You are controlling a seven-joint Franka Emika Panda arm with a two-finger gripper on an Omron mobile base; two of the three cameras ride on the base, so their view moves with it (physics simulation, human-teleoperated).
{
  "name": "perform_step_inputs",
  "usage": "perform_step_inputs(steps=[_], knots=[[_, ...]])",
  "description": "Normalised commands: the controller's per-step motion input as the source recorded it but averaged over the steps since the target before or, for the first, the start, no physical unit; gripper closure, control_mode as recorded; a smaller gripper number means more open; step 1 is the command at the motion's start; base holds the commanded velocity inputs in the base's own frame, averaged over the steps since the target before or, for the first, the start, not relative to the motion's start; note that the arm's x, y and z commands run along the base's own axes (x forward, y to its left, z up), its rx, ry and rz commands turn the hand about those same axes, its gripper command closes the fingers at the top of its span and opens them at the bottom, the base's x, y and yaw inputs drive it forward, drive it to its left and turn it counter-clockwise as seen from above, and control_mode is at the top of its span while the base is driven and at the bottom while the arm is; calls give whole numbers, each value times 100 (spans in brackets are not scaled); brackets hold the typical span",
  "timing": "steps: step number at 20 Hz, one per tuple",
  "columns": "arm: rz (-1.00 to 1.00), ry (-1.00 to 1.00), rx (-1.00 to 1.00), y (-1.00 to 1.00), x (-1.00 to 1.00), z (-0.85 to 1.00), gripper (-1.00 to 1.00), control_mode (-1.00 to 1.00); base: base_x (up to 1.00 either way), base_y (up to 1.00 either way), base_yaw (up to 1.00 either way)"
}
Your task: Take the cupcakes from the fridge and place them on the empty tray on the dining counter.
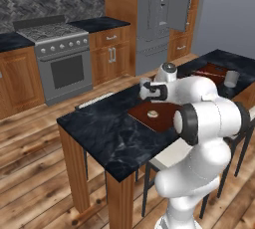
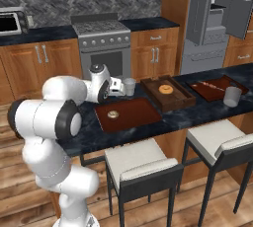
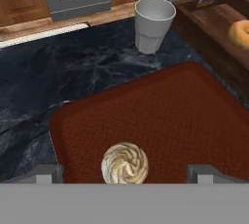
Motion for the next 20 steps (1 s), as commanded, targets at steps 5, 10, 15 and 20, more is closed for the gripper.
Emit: perform_step_inputs(steps=[5,10,15,20], knots=[[0,-32,0,-11,-97,97,-100,-100,0,0,0],[1,-43,0,-27,-100,99,-100,-100,0,0,0],[4,-28,0,-12,-100,100,-100,-100,0,0,0],[2,-11,0,0,-100,90,-100,-100,0,0,0]])
